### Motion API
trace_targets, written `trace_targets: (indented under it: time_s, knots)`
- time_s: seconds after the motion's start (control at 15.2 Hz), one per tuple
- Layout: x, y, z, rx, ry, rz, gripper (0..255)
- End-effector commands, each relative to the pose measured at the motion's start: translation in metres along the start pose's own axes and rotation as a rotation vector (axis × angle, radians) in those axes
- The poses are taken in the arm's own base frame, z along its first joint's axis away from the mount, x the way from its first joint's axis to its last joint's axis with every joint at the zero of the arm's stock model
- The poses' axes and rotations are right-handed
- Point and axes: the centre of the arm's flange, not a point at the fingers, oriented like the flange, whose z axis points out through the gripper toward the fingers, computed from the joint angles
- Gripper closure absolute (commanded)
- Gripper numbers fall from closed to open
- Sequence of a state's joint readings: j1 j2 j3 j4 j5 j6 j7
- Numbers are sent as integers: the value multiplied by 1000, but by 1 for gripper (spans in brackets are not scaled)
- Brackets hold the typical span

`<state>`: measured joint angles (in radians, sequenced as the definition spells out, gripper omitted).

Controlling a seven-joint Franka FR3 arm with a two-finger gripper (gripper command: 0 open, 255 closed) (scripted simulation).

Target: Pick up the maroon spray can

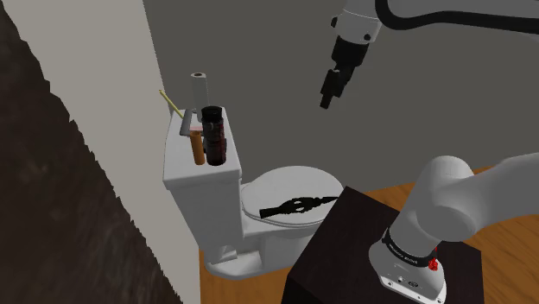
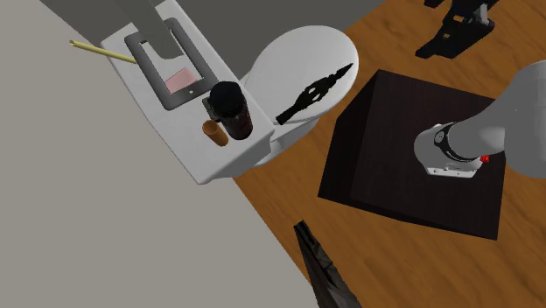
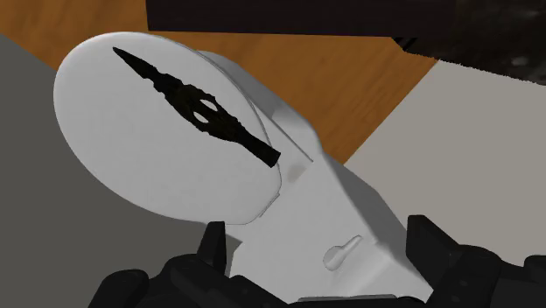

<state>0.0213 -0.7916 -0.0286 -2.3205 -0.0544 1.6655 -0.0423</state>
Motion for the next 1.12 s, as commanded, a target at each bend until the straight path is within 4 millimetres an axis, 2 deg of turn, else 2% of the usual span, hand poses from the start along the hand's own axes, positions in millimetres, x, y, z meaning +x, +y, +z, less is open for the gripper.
trace_targets:
  time_s: [0.0,1.06]
  knots:
    - [0,0,0,0,0,0,0]
    - [198,-97,48,0,-109,67,0]
